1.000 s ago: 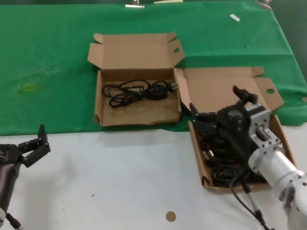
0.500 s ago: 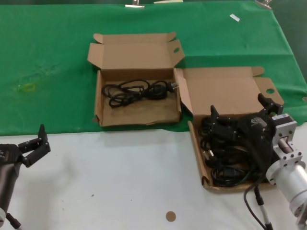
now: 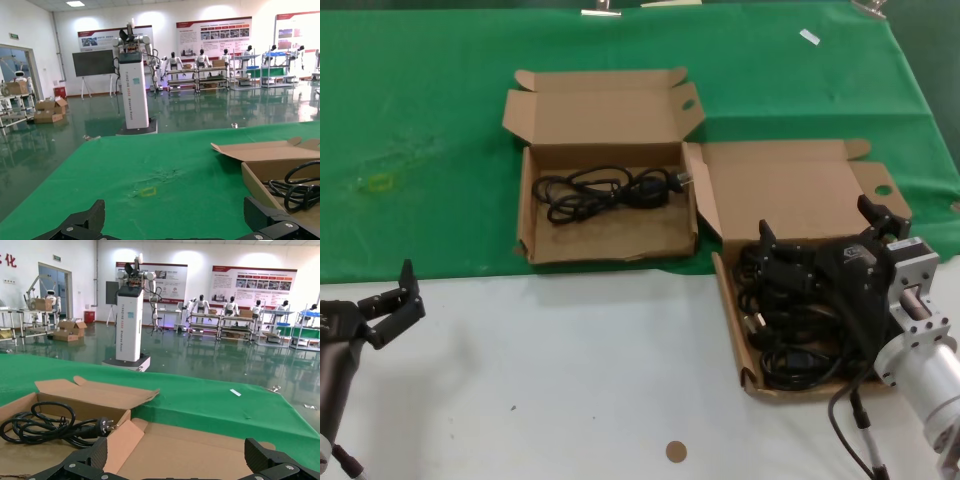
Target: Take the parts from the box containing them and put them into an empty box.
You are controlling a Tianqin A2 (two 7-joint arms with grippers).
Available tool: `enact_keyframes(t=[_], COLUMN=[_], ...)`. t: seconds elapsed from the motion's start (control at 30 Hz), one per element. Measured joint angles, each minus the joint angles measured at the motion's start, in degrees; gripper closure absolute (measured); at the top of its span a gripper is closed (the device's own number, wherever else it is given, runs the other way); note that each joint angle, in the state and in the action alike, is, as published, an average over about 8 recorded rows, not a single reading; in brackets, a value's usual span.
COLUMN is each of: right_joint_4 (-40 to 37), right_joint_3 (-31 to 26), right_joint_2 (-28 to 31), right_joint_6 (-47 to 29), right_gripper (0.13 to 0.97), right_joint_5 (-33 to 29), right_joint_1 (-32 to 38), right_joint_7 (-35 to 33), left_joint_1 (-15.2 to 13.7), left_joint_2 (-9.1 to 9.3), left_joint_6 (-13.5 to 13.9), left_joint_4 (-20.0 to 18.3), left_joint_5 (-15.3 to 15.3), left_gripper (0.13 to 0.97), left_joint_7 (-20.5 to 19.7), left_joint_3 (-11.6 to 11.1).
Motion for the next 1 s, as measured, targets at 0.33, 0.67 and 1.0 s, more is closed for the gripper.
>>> enact_keyframes(t=[0.33, 0.67, 1.0], right_joint_4=[0.0, 0.0, 0.0], right_joint_3=[0.0, 0.0, 0.0], right_joint_2=[0.0, 0.0, 0.0], right_joint_6=[0.0, 0.0, 0.0], right_gripper=[0.129, 0.129, 0.129], right_joint_5=[0.0, 0.0, 0.0], right_joint_1=[0.0, 0.0, 0.0], right_joint_7=[0.0, 0.0, 0.0], left_joint_1=[0.0, 0.0, 0.0], left_joint_2=[0.0, 0.0, 0.0], left_joint_6=[0.0, 0.0, 0.0], left_joint_4=[0.0, 0.0, 0.0], left_joint_5=[0.0, 0.0, 0.0], left_gripper=[0.132, 0.132, 0.132], left_joint_7=[0.0, 0.0, 0.01], left_joint_3=[0.0, 0.0, 0.0])
